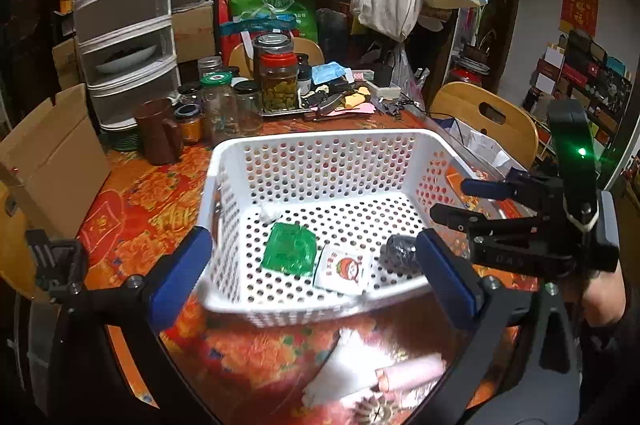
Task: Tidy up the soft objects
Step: 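Open the left tool to drop the printed packet while the right tool opens over the basket, then move both open tools back toward the remaining items on the table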
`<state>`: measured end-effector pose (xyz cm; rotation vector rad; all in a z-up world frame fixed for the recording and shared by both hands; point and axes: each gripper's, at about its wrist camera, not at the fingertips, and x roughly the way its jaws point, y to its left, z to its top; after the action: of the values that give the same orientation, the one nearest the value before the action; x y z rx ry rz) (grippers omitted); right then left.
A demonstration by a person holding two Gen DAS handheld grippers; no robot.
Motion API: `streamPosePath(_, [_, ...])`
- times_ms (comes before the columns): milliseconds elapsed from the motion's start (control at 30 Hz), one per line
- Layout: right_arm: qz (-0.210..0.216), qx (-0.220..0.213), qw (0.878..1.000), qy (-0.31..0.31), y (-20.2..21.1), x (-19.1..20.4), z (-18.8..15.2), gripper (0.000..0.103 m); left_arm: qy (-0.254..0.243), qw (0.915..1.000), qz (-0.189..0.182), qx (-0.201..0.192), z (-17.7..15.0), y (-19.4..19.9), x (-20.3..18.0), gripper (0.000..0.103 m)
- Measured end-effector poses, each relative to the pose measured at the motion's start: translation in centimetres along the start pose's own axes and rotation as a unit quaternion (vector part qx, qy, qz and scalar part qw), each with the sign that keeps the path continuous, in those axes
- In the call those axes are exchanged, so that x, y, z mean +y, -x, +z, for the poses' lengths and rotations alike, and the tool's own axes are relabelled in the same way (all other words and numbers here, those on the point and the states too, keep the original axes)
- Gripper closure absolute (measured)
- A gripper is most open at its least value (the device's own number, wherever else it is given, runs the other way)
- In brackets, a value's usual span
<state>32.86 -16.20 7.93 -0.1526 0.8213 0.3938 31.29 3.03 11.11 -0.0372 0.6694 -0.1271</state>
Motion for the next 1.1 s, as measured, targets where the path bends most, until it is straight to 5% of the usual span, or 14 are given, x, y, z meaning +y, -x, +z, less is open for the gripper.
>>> streamPosePath(167, [-0.003, -0.014, 1.000, 0.009, 1.7, 0.8, -1.4, 0.025, 0.002, 1.0000, 0.007, -0.004, -2.6, 3.0, 0.5, 0.002])
streamPosePath(700, [0.008, -0.059, 0.998, -0.004, 8.0, 1.6, -6.9, 0.011, 0.026, 0.9995, 0.015, 0.005, -10.5, 7.1, 1.2, 0.002])
streamPosePath(1100, [0.053, -0.014, 0.998, -0.025, 6.4, 4.0, -16.5, 0.011, 0.044, 0.9976, -0.005, 0.054, -17.2, 3.8, -0.3, 0.002])
